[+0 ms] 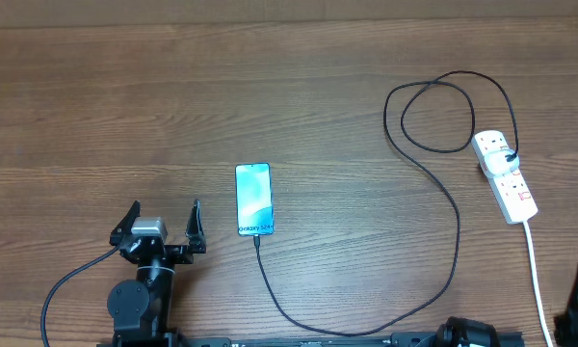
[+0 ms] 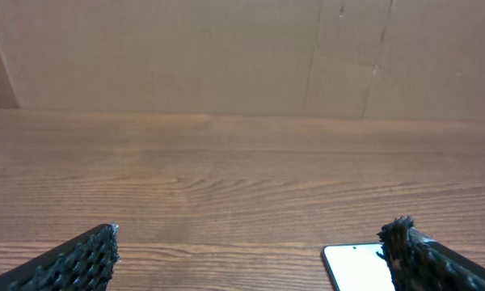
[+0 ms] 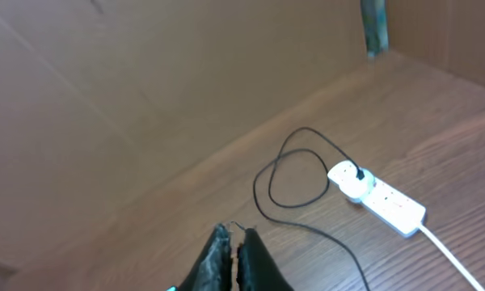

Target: Plug charger to phone and switch on socket

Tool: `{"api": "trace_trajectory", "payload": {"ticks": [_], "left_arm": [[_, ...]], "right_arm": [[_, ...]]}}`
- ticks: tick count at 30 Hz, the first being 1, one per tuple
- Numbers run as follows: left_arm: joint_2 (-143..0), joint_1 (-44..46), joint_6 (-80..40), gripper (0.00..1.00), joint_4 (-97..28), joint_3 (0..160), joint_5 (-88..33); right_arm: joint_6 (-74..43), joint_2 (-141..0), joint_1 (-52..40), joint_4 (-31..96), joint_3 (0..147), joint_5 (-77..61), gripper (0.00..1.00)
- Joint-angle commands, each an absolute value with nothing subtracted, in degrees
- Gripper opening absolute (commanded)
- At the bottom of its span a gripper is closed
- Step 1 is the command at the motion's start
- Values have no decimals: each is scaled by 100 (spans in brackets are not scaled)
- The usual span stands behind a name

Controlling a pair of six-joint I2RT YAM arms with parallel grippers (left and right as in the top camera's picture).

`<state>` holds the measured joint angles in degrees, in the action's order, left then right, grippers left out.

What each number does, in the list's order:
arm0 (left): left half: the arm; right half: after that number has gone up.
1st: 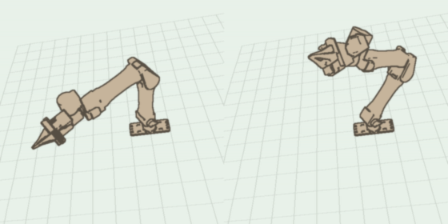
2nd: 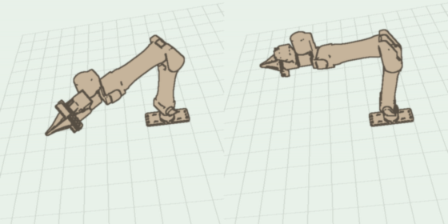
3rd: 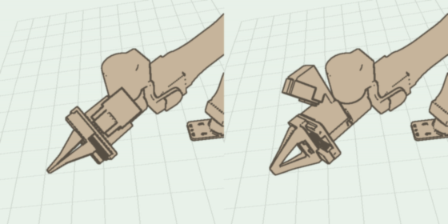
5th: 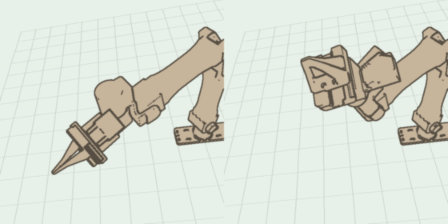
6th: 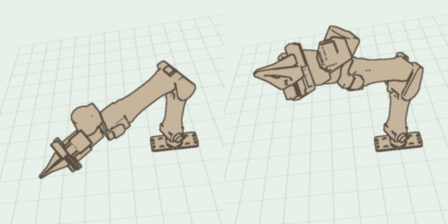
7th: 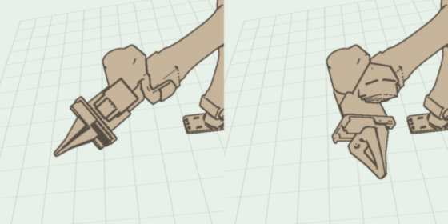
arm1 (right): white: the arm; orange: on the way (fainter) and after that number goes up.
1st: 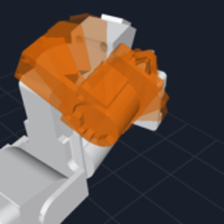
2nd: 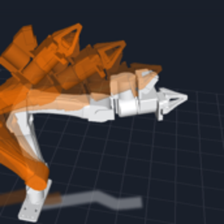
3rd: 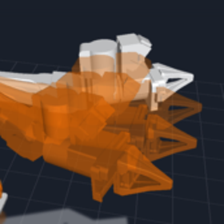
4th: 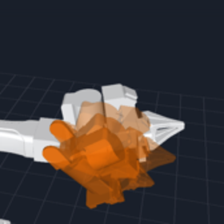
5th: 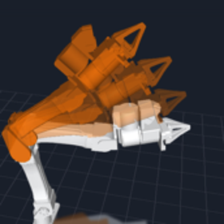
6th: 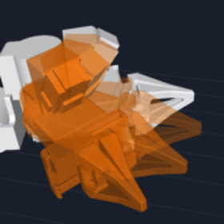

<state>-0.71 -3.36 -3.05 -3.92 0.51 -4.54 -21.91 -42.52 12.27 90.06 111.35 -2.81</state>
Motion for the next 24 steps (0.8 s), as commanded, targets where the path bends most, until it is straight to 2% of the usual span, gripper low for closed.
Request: {"api": "trace_trajectory", "payload": {"ticks": [1,3,12,24], "left_arm": [[-32,-307,-342,100,-405,30,-513],[-32,-307,-342,100,-408,30,-515],[-32,-307,-342,99,-408,30,-515],[-32,-307,-342,100,-408,30,-515]], "right_arm": [[-2117,-4248,1194,9074,11345,-318,40],[-2117,-4248,1194,9102,11303,-316,98],[-2115,-4248,1194,9677,11246,-314,100],[-2115,-4248,1194,9701,11249,-311,100]]}}
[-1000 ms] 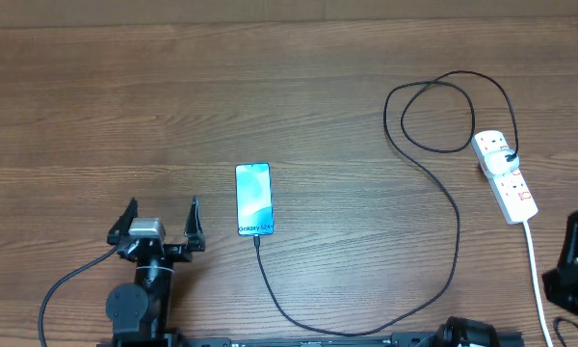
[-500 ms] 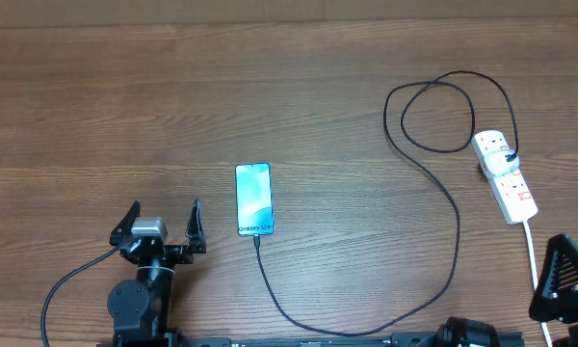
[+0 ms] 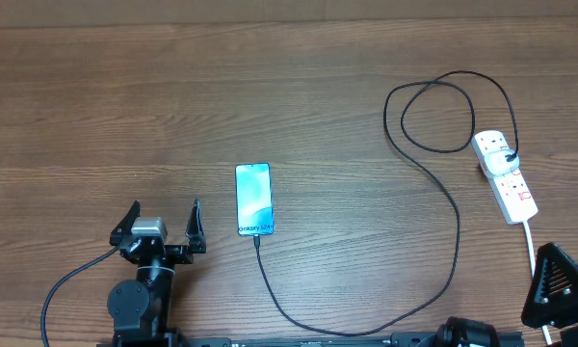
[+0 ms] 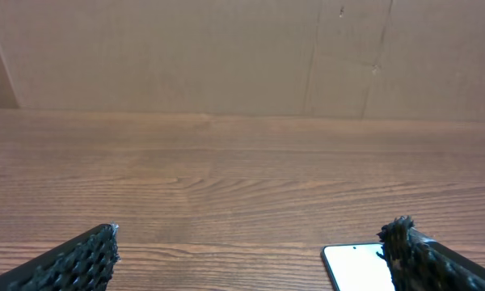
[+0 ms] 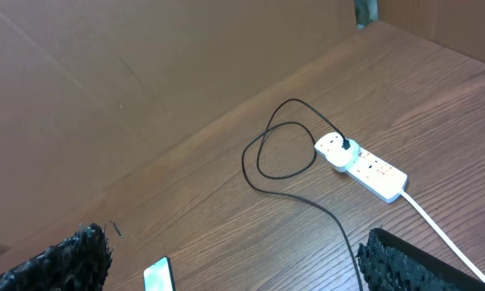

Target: Plug charger to phone and switch on socket

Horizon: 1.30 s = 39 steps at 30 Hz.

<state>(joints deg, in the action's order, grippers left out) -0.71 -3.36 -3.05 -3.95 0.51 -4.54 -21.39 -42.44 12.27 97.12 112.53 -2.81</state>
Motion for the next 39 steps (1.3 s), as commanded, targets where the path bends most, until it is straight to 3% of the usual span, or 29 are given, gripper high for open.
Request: {"api": "trace_trajectory", "payload": {"ticks": [1,7,15,24,31,39], "left_arm": [[-32,-307,-342,100,-408,30,-515],[-32,-307,-342,100,-408,30,-515],[-32,-307,-342,99,-408,30,-515],[-32,-307,-342,99,-408,30,-513],[-32,-307,-342,100,-408,30,-513],[-32,-307,-342,100,-408,30,-515]], "right_arm": [[-2115,-4248,1194,9701,11249,-311,100],[-1833,-4248,1194,9703,11159,97,100],[-1361,-4193,1181,9292,9601,14,100],[-1363,-3463,600,6377,6613,-1212,100],[-1367,-1879,574,3212,3745,-1927,100],[-1745,-1313,574,954,1929,-2038,100]]}}
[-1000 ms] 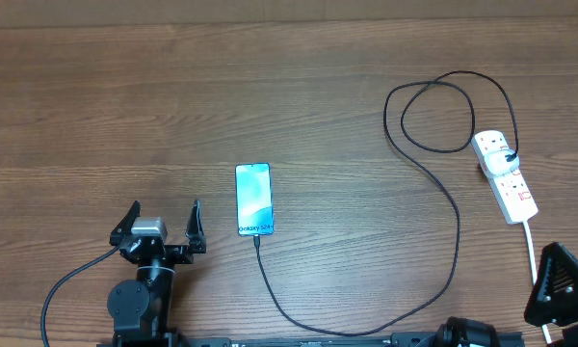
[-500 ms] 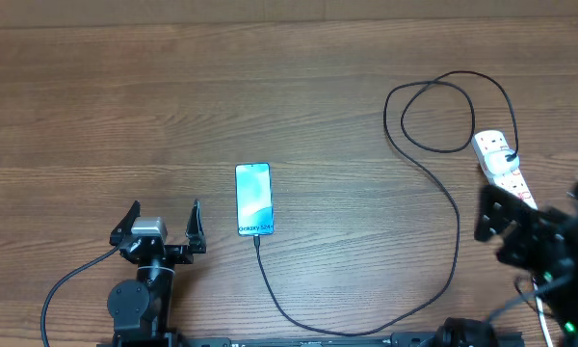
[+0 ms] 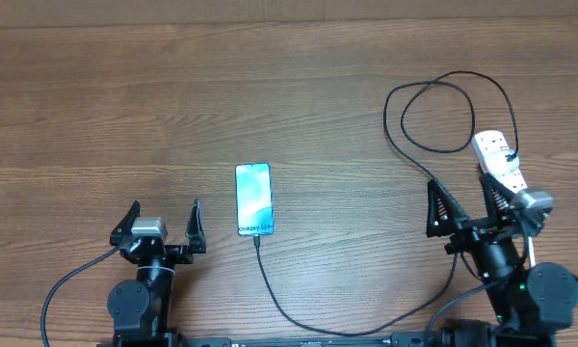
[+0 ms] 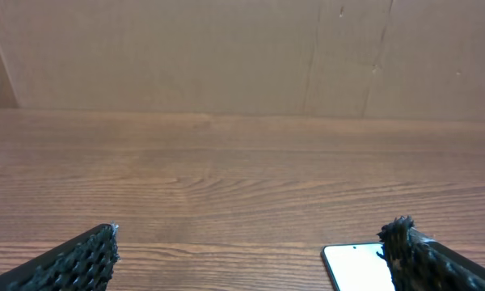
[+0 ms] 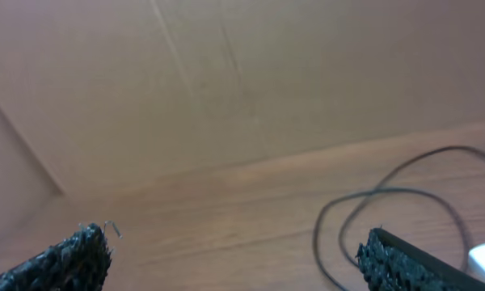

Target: Plug charger to phone and switch on socket

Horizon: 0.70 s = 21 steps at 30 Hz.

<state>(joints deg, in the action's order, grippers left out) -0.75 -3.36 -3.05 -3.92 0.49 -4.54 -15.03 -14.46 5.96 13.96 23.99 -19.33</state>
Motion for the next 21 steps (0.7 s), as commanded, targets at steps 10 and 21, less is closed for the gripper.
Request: {"api": "trace_trajectory", "payload": {"ticks": [10,21], "left_arm": [[-32,-307,-342,100,-405,30,-515],[-32,-307,-342,100,-408,30,-515]], "right_arm": [[-1865,-110,574,-587,399,-1452,100],[-1863,-12,423,-58,126,-405,100]]}}
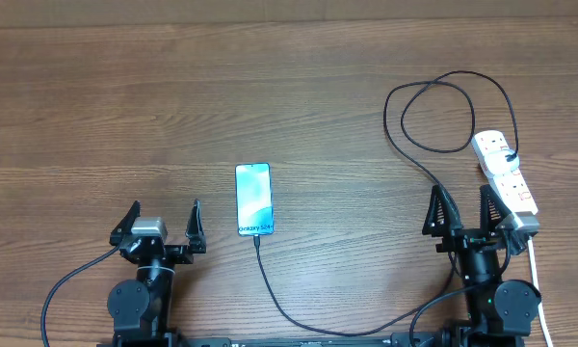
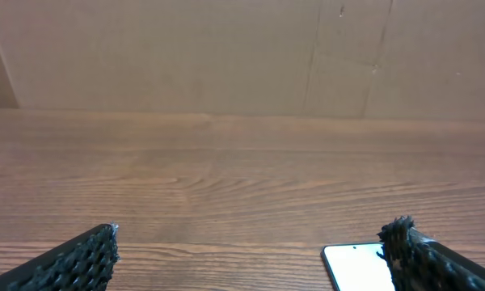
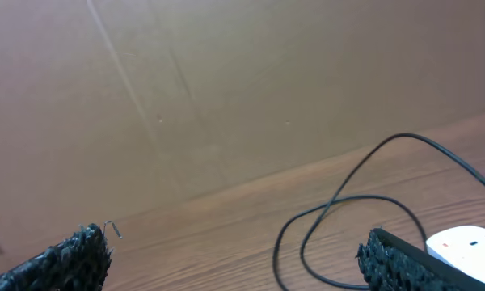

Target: Plug charger to phone and switch on socket

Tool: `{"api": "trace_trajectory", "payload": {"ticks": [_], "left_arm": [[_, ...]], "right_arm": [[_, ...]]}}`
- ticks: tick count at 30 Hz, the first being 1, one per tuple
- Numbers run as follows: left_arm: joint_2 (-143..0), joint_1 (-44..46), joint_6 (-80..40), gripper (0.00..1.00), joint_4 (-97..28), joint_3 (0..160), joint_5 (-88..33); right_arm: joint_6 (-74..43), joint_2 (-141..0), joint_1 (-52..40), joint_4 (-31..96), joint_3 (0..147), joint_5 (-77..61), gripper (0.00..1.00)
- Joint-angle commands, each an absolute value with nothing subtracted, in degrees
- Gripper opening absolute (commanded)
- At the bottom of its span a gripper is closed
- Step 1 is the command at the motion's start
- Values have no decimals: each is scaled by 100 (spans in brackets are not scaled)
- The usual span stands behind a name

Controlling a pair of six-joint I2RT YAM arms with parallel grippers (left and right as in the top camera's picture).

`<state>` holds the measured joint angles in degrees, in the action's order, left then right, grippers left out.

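The phone [image 1: 253,199] lies screen up in the middle of the table, its screen lit, with the black charger cable [image 1: 453,207] plugged into its near end. The cable loops round to the white socket strip [image 1: 505,174] at the right, also seen in the right wrist view as a white socket strip [image 3: 467,242]. My left gripper [image 1: 165,220] stands open left of the phone; the phone's corner [image 2: 352,263] shows beside its right finger. My right gripper [image 1: 460,207] stands open just left of the strip, nothing between its fingers.
A brown cardboard wall [image 2: 226,56] closes the far side of the table. The strip's white lead [image 1: 539,280] runs to the front right edge. The cable's loop [image 3: 347,234] lies ahead of the right gripper.
My right gripper has drawn back slightly toward the front and turned, so the socket strip's end now shows by its right finger. The left arm, phone and cable have not moved.
At first my right gripper was shut and high at the front right edge, the cable plugged into the lit phone. Then it was open, looking down on the strip. Later it stood low beside the strip, and it stands there now. The left gripper stayed open throughout.
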<state>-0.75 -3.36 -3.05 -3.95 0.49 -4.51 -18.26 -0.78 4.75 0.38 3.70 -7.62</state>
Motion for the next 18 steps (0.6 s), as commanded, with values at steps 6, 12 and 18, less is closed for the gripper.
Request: {"api": "trace_trajectory", "payload": {"ticks": [6,12,18], "left_arm": [[-32,-307,-342,100,-408,30,-515],[-32,-307,-342,100,-405,30,-513],[-32,-307,-342,100,-408,30,-515]], "right_arm": [[-1861,-12,401,329,43,-272,100],[-1861,-12,403,462,43,-257,100],[-1863,-16,410,462,45,-257,100]]}}
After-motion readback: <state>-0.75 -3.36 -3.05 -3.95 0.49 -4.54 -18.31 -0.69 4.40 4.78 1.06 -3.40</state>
